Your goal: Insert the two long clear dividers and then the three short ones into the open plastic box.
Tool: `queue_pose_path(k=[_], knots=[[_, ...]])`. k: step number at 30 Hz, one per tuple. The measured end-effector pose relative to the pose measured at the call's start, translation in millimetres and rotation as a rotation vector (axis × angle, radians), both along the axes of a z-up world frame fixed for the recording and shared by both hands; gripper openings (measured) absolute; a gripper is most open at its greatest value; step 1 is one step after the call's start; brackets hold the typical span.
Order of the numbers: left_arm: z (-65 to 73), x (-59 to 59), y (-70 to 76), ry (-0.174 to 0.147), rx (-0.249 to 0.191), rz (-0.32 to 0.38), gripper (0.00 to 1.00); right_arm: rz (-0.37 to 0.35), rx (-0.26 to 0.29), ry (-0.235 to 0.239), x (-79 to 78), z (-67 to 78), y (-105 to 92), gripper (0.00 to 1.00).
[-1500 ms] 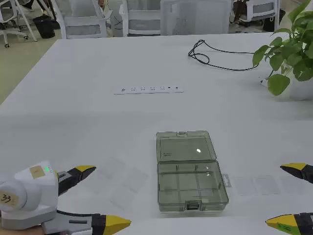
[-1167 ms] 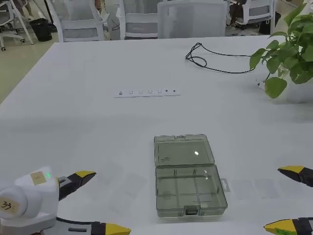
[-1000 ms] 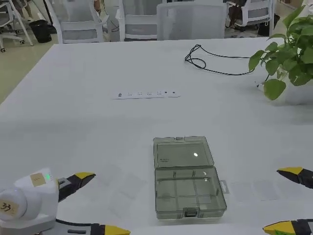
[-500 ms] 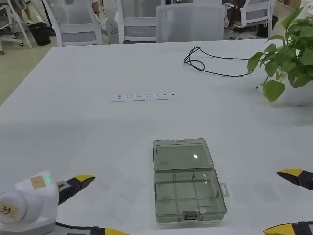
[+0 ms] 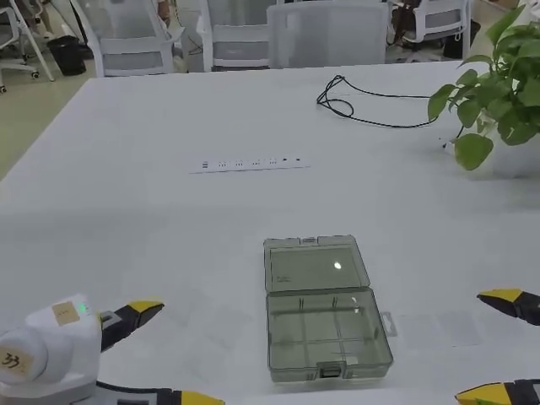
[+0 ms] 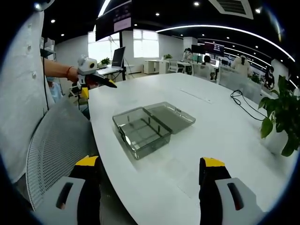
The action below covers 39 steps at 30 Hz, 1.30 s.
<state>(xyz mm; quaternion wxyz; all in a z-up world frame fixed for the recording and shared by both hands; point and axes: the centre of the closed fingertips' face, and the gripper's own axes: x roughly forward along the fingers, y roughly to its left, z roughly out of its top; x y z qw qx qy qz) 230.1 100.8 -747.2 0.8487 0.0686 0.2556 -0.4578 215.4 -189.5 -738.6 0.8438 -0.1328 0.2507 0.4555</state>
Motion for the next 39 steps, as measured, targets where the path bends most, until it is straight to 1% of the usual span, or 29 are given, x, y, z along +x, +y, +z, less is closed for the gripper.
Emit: queue_pose_path(k=[6,9,12,14,16,17,20,23,25,27,28,29,30,31,32,34,35,36,38,39], knots=[[-2.2,0.7,1.1,0.008,0.006,0.003,1.00,0.001,0.002,0.002,-0.3,-0.7,1.5,0.87],[-3.7,3.1,3.4,0.015,0.008,0.014,1.00,0.002,0.004,0.003,-0.4,-1.0,2.3,0.87],[-7.0,8.2,8.9,0.027,0.020,0.028,1.00,-0.001,0.007,0.005,-0.3,-1.7,2.7,0.87],[-8.0,12.9,13.6,0.026,0.036,0.042,0.99,-0.002,0.008,0.006,-0.3,-1.9,2.8,0.86],[-9.4,19.0,19.3,0.034,0.043,0.052,0.98,-0.006,0.010,0.007,0.0,-1.9,2.7,0.86],[-11.7,21.0,22.1,0.047,0.060,0.064,0.97,-0.008,0.010,0.007,0.2,-2.0,2.5,0.86],[-14.9,30.5,30.2,0.048,0.091,0.084,0.90,-0.013,0.014,0.008,0.5,-1.9,2.7,0.86],[-21.2,40.1,39.5,0.077,0.120,0.114,0.85,-0.017,0.016,0.012,0.4,-2.4,2.6,0.86],[-26.1,47.2,46.0,0.081,0.149,0.123,0.81,-0.020,0.015,0.014,0.2,-2.9,2.6,0.85],[-29.0,52.2,48.8,0.091,0.159,0.131,0.79,-0.022,0.017,0.015,0.0,-2.8,2.9,0.85],[-32.7,55.0,51.9,0.109,0.178,0.146,0.77,-0.024,0.019,0.015,-0.2,-2.6,3.1,0.85],[-33.6,58.1,51.6,0.106,0.179,0.144,0.76,-0.027,0.020,0.016,-0.2,-2.5,3.0,0.85],[-37.3,60.9,54.2,0.115,0.200,0.153,0.76,-0.031,0.022,0.017,-0.1,-2.3,2.9,0.85],[-39.9,61.8,56.4,0.128,0.214,0.160,0.74,-0.033,0.024,0.017,-0.1,-2.0,2.9,0.85],[-41.5,64.8,56.1,0.133,0.214,0.166,0.72,-0.035,0.025,0.017,-0.2,-2.0,2.8,0.85],[-46.4,68.5,58.2,0.146,0.236,0.177,0.68,-0.038,0.026,0.018,-0.4,-1.9,3.0,0.85],[-47.7,69.9,58.0,0.149,0.235,0.179,0.67,-0.040,0.027,0.018,-0.4,-1.9,3.1,0.85],[-49.9,71.0,57.1,0.161,0.236,0.184,0.67,-0.042,0.029,0.019,-0.3,-1.8,3.1,0.85],[-55.4,71.1,59.4,0.177,0.270,0.186,0.66,-0.045,0.031,0.019,-0.1,-1.7,3.3,0.85],[-60.1,72.2,63.0,0.180,0.301,0.188,0.63,-0.045,0.032,0.019,-0.1,-1.6,3.6,0.85]])
